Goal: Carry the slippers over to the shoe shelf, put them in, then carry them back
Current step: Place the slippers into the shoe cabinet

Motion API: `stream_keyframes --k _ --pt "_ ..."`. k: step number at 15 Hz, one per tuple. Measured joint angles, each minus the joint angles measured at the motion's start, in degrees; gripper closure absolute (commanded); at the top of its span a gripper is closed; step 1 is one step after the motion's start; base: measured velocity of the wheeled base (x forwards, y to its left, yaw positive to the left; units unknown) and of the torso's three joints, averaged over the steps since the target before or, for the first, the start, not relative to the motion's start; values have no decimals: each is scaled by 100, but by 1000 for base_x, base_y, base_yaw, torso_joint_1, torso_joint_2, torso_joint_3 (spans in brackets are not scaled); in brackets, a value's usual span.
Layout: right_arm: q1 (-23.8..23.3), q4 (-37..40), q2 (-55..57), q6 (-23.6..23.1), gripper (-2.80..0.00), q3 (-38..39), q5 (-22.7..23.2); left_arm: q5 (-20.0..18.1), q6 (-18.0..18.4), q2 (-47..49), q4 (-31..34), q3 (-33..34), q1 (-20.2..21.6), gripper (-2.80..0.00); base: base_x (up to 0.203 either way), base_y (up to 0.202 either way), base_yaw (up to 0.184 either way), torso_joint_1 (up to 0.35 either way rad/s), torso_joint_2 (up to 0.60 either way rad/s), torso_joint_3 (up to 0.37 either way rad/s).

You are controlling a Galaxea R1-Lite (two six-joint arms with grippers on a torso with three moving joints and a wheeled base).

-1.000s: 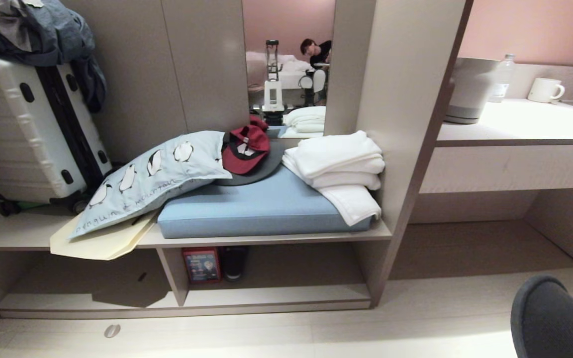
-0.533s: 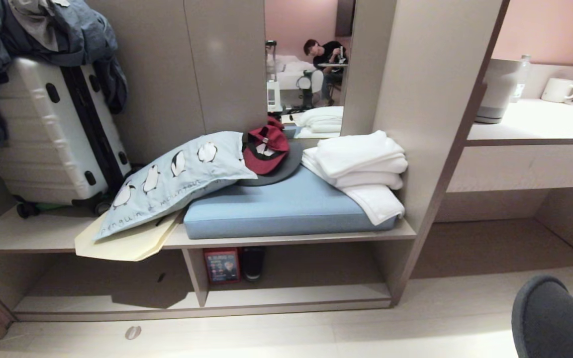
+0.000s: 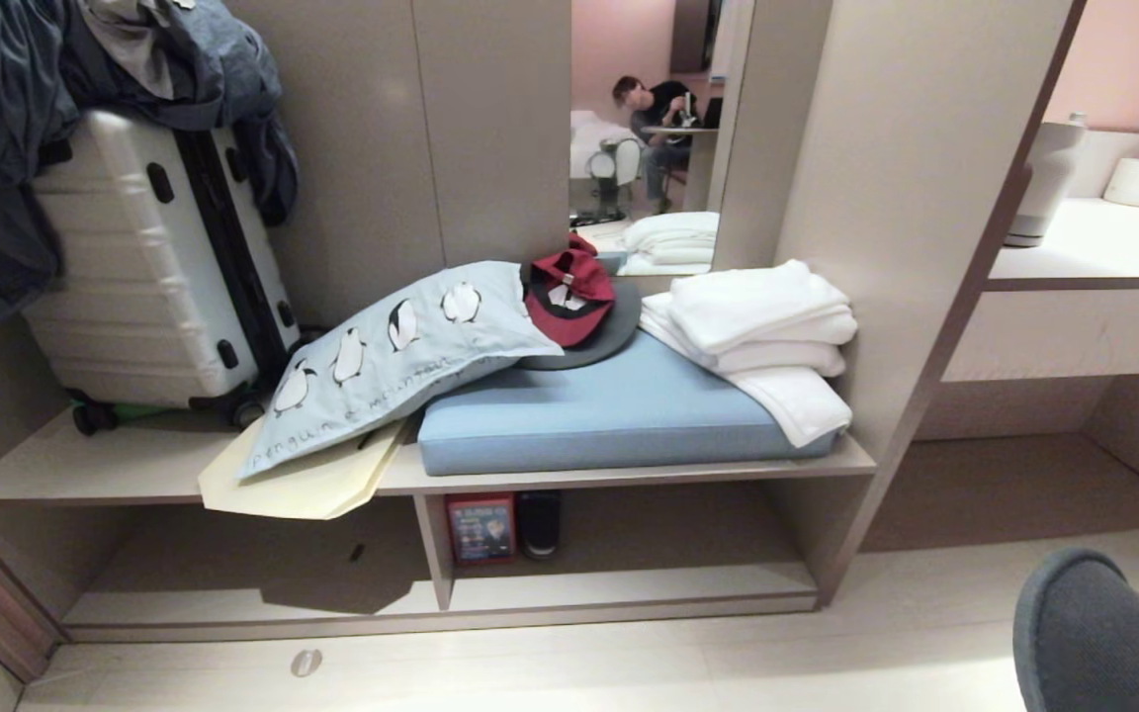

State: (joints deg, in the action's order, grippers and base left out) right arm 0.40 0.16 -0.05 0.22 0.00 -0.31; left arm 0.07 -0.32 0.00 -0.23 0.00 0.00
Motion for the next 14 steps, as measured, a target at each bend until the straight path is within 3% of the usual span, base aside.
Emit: stream_keyframes --k 14 --pt "1 2 0 -1 0 0 -2 0 1 0 -1 0 0 0 0 0 0 0 0 0"
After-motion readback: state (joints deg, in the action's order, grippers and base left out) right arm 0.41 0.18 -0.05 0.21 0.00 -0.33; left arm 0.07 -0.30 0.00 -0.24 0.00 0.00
